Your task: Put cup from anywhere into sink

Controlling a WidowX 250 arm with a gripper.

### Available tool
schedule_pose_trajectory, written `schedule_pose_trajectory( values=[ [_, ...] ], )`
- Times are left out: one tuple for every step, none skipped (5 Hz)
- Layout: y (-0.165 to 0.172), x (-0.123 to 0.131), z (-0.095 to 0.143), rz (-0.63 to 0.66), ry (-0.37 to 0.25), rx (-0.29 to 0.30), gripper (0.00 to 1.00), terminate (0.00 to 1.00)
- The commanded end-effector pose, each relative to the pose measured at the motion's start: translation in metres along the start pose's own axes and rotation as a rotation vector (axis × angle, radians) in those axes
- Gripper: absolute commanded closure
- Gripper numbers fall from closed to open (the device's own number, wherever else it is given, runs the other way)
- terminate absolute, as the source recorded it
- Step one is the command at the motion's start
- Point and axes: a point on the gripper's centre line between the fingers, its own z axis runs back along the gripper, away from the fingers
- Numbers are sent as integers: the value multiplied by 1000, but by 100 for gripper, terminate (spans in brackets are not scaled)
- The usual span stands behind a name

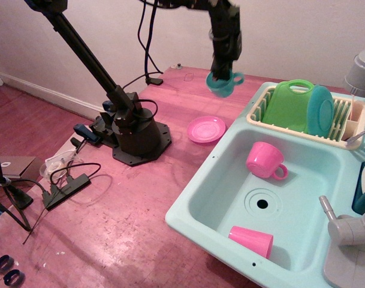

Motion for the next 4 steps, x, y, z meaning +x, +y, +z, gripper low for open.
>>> schedule_pose_trajectory(
  values=[
    [-18,65,28,-116,-106,24,100,0],
    [-58,107,35,-228,-147,1,100,0],
    [-87,124,32,-274,-160,-29,100,0],
    [-118,127,26,-213,-215,-95,100,0]
  ],
)
